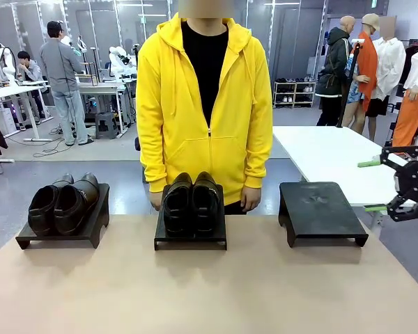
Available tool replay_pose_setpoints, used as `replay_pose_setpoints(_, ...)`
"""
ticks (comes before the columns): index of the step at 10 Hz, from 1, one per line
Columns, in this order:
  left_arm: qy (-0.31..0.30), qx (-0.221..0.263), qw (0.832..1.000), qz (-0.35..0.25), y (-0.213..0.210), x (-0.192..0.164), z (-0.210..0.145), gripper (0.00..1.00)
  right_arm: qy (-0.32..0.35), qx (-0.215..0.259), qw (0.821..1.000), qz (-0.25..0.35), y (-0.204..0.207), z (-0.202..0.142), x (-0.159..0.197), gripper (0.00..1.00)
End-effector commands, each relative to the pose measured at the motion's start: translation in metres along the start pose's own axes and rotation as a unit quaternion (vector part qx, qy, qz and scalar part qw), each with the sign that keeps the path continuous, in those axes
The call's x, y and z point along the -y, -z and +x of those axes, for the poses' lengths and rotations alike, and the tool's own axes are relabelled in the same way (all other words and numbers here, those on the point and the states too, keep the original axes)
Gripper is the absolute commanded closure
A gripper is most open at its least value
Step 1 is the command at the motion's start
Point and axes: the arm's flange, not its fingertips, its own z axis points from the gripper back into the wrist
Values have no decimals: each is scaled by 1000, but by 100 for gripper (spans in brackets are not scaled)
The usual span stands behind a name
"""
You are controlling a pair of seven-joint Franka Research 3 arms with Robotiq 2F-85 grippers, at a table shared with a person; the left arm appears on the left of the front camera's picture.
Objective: Place the shoes on the stand as instructed by the person.
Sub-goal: Pick up another pair of Shoes and place it on the Shoes Stand indicated by the person.
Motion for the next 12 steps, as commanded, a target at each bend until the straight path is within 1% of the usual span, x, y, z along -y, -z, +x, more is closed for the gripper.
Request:
replay_pose_setpoints(1, 8, -4, 1000, 1, 1, 2, -4, 0, -14, 12, 1000, 11, 11, 2, 4, 0)
replay_pose_setpoints(3, 8, -4, 1000, 1, 1, 2, -4, 0, 7, 27, 1000, -3, 7, 8, 12, 0)
replay_pose_setpoints(4, 8, -4, 1000, 1, 1, 2, -4, 0, 18, 42, 999, -1, 5, 9, 13, 0)
replay_pose_setpoints(5, 8, -4, 1000, 1, 1, 2, -4, 0, 8, 13, 1000, -2, 1, 6, 9, 0)
replay_pose_setpoints(12, 8, -4, 1000, 1, 1, 2, -4, 0, 10, 15, 1000, -4, 3, 7, 11, 0)
